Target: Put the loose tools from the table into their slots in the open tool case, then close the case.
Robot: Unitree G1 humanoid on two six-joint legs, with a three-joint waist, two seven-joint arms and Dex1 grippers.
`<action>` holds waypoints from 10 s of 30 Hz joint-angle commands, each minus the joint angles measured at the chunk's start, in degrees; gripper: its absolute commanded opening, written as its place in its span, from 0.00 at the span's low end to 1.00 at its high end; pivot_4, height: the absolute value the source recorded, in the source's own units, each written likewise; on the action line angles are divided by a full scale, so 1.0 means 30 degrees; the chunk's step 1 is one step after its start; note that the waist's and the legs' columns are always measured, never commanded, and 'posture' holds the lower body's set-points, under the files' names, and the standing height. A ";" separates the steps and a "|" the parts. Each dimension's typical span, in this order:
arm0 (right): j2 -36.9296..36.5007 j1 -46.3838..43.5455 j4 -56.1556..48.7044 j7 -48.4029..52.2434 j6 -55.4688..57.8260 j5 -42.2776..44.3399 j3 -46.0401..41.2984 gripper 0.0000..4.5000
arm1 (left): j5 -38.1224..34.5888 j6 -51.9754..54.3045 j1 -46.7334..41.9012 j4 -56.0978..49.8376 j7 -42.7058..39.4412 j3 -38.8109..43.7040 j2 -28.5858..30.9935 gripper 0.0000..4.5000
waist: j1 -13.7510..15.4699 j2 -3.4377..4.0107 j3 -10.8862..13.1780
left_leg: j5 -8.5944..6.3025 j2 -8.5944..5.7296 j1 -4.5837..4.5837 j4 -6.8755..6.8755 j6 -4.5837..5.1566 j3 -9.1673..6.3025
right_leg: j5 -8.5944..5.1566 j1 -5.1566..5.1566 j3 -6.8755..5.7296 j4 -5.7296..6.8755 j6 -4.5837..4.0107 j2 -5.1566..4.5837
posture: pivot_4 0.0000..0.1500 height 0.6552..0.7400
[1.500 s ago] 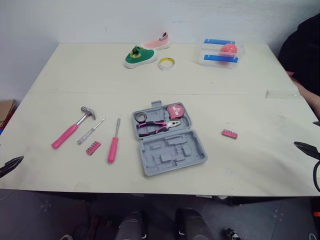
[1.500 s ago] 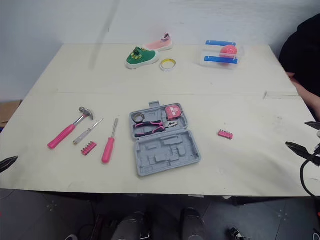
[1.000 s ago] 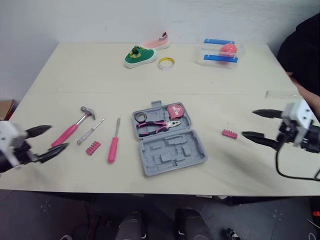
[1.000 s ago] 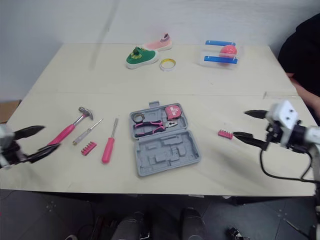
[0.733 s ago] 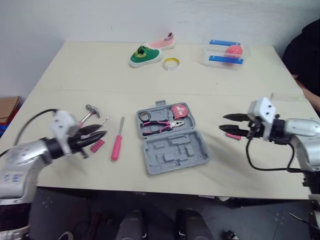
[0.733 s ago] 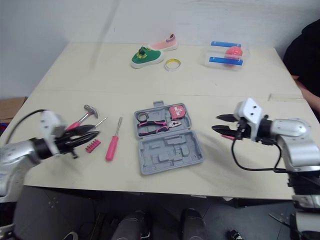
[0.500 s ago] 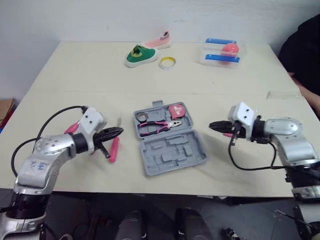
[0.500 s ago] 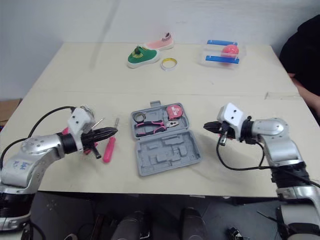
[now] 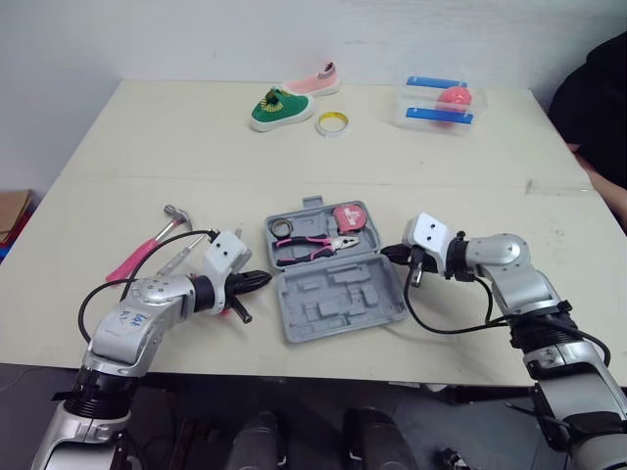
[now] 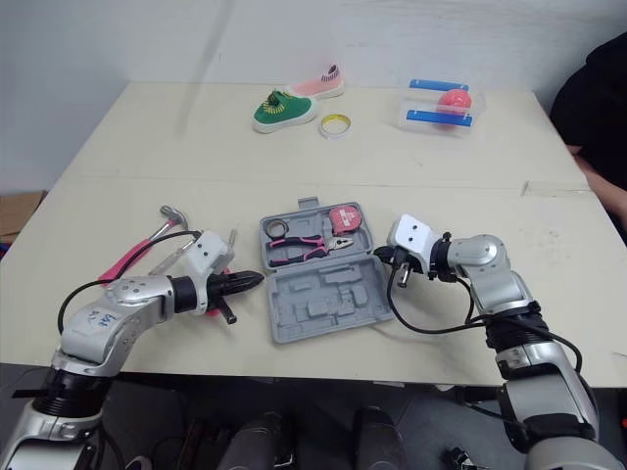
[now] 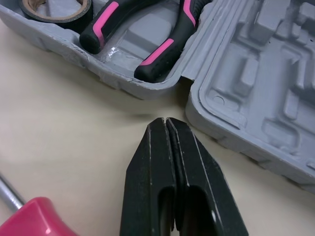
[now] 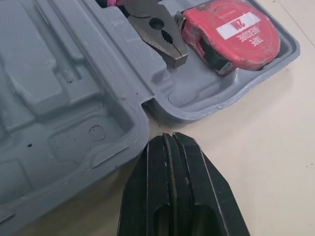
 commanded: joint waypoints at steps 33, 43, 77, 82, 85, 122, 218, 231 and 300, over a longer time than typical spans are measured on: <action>-0.1910 0.3854 -0.5937 0.1180 0.2650 0.1816 -0.2035 0.01 | 0.1866 -0.2726 -0.2068 0.2445 -0.2166 -0.0360 -0.0916 0.00 | 0.0231 -0.0011 0.0006 | -0.0006 -0.0005 -0.0021 0.0033 0.0012 -0.0017 | 0.0001 -0.0006 -0.0023 0.0023 0.0002 -0.0004 | 1.00 1.00; -0.5137 0.6896 -0.7218 0.2374 0.2205 0.5167 -0.7375 0.34 | -0.1834 -0.2927 0.2184 -0.0655 -0.4828 0.7097 0.2897 0.00 | 0.0252 -0.0018 0.0014 | -0.0015 0.0005 -0.0033 0.0018 0.0019 -0.0043 | 0.0004 0.0004 -0.0036 -0.0034 0.0007 -0.0019 | 1.00 1.00; -0.3396 0.9976 -0.2780 0.5006 -0.1166 1.1776 -1.2940 1.00 | -0.5122 -0.5954 1.0296 0.4871 -0.3333 1.6802 0.4583 0.99 | -0.0393 -0.0039 0.0001 | -0.0251 0.0018 0.0113 -0.0204 0.0012 0.0063 | 0.0023 0.0027 0.0184 -0.0143 0.0010 -0.0067 | 1.00 1.00; -0.1965 1.0901 -0.7768 0.4537 0.0213 1.2762 -1.1955 1.00 | -0.6528 -0.1717 1.0655 0.0985 -0.1953 1.5640 0.4630 0.99 | -0.0066 -0.0039 0.0001 | -0.0234 0.0019 0.0123 -0.0213 0.0003 0.0047 | 0.0023 0.0026 0.0189 -0.0130 0.0010 -0.0065 | 1.00 1.00; -0.1046 1.0883 -0.9457 0.5602 -0.1894 1.1959 -1.0685 1.00 | -0.7008 -0.0311 0.9712 -0.0296 -0.0918 1.4873 0.4605 0.99 | 0.0056 -0.0039 0.0001 | -0.0232 0.0013 0.0119 -0.0217 0.0000 0.0048 | 0.0022 0.0022 0.0189 -0.0140 0.0009 -0.0062 | 1.00 1.00; -0.1010 0.9378 -1.4020 0.3968 -0.0697 1.1480 -0.8002 1.00 | 0.3199 -0.2103 -0.3899 1.2670 -0.3403 0.0895 0.4743 0.53 | 0.0403 -0.0062 -0.0003 | -0.0023 -0.0012 0.0112 -0.0146 0.0017 0.0066 | 0.0034 0.0016 0.0015 -0.0048 0.0027 -0.0017 | 1.00 1.00; -0.3018 1.3916 -1.4304 0.2692 0.0822 1.1328 -1.0342 1.00 | 1.1659 -0.5275 -1.1547 0.5024 -1.0218 -1.0627 -0.2517 0.01 | 0.1008 -0.0118 0.0030 | -0.0148 -0.0055 -0.0181 0.0331 0.0278 -0.0005 | 0.0116 0.0023 -0.0040 -0.0084 0.0171 0.0029 | 1.00 1.00; -0.2976 1.3959 -1.4041 0.3046 0.0637 1.1414 -1.0310 1.00 | 1.0560 -0.7341 -1.1554 0.3775 -0.9902 -0.8455 -0.2418 0.71 | 0.0982 -0.0118 0.0030 | -0.0148 -0.0051 -0.0183 0.0338 0.0279 -0.0005 | 0.0119 0.0022 -0.0040 -0.0080 0.0175 0.0022 | 1.00 1.00; -0.2888 1.4402 -1.2051 0.3362 -0.0955 1.1073 -1.1073 1.00 | 0.1659 -0.7931 -0.4817 0.4265 -0.7585 -0.0229 -0.3680 0.01 | 0.0771 0.0137 -0.0188 | -0.0335 0.0016 0.0085 0.0304 0.0296 -0.0027 | 0.0117 0.0309 0.0022 -0.0211 0.0173 -0.0035 | 1.00 1.00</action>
